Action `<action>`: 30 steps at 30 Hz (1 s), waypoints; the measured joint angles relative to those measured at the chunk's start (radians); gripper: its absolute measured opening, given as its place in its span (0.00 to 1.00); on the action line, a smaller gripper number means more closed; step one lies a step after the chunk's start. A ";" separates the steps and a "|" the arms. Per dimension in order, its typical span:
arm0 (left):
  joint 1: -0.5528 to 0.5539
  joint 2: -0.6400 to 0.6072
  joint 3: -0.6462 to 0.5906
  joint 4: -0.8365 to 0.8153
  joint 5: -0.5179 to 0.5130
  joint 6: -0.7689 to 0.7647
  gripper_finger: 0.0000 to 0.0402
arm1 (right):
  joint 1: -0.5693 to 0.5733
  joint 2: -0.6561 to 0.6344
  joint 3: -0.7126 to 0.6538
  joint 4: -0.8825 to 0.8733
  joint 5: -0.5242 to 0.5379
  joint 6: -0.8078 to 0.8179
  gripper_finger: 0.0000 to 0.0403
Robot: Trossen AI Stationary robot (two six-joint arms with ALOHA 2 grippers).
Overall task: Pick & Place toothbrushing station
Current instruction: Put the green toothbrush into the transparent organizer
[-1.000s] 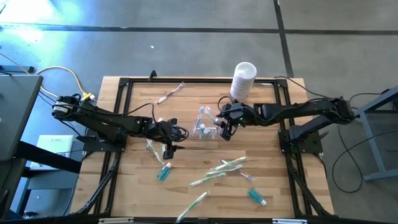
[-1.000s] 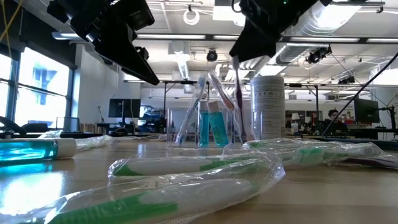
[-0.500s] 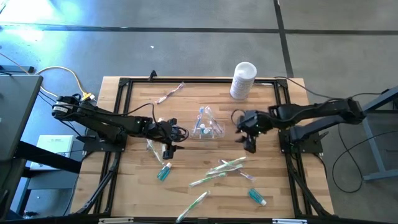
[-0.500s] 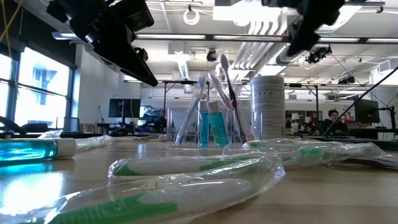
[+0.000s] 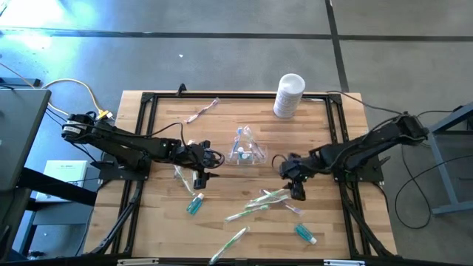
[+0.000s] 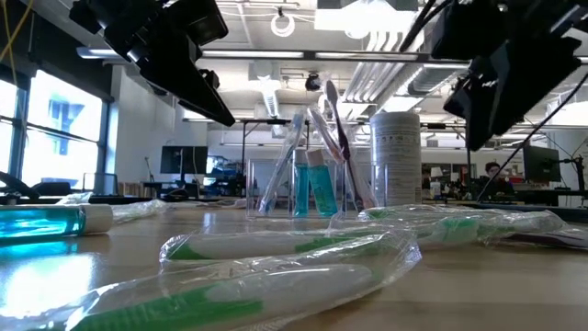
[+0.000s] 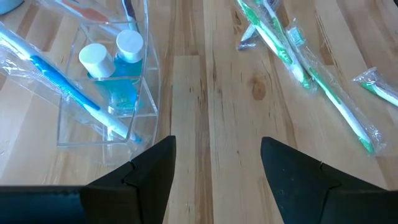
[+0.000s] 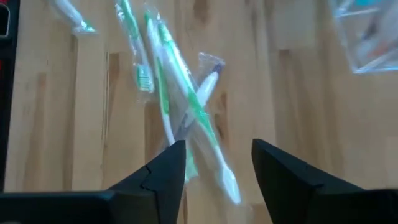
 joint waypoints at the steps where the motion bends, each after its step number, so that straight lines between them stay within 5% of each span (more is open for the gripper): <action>1: 0.000 0.000 0.000 0.001 0.000 0.000 0.57 | 0.010 0.016 -0.003 0.020 0.003 0.000 0.43; 17: 0.000 0.000 0.000 -0.004 0.000 0.000 0.57 | 0.035 0.305 -0.004 0.120 -0.039 0.000 0.42; 30: 0.000 0.000 0.000 -0.003 0.000 0.000 0.57 | -0.004 0.308 -0.005 0.137 -0.060 -0.082 0.27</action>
